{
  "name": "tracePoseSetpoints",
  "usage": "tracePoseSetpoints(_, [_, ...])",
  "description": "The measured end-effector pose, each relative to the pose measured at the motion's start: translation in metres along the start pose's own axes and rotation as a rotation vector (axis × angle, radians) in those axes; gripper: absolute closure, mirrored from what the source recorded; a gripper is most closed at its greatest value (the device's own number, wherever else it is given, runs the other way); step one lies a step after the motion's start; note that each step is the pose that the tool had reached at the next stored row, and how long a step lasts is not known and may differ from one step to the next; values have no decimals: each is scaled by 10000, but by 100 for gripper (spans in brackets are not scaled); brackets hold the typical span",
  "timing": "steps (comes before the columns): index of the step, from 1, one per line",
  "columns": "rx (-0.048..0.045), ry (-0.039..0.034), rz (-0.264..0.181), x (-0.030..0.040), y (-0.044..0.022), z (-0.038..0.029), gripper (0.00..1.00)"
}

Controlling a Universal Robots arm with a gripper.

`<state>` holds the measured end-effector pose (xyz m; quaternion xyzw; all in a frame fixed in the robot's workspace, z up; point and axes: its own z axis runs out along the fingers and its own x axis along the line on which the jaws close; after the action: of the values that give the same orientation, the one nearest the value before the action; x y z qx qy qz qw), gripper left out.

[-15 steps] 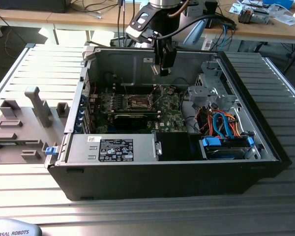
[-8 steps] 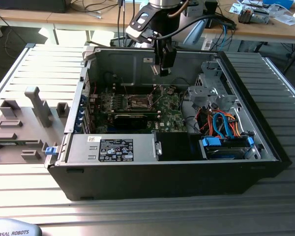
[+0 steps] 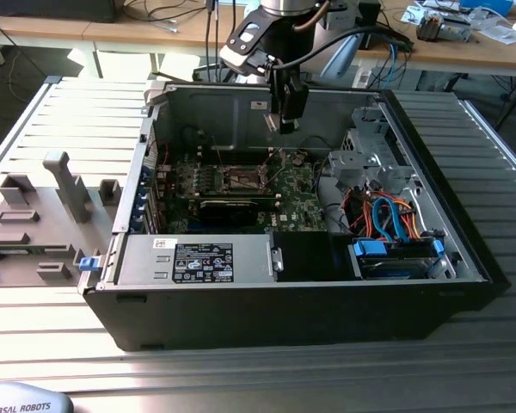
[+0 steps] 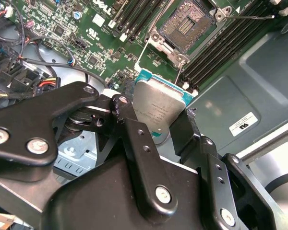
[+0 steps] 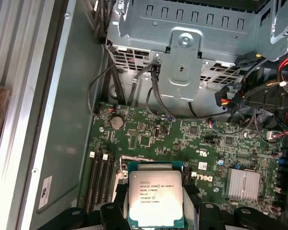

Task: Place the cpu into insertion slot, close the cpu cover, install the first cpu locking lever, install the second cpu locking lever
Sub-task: 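Place the cpu into insertion slot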

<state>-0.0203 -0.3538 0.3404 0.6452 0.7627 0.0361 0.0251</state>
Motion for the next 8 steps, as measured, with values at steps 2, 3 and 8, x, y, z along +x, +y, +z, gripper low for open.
tracePoseSetpoints(2, [0,-1,14,0,0,1,46])
tracePoseSetpoints(3, [0,-1,18,0,0,2,46])
tracePoseSetpoints(8, [0,-5,55,0,0,5,46])
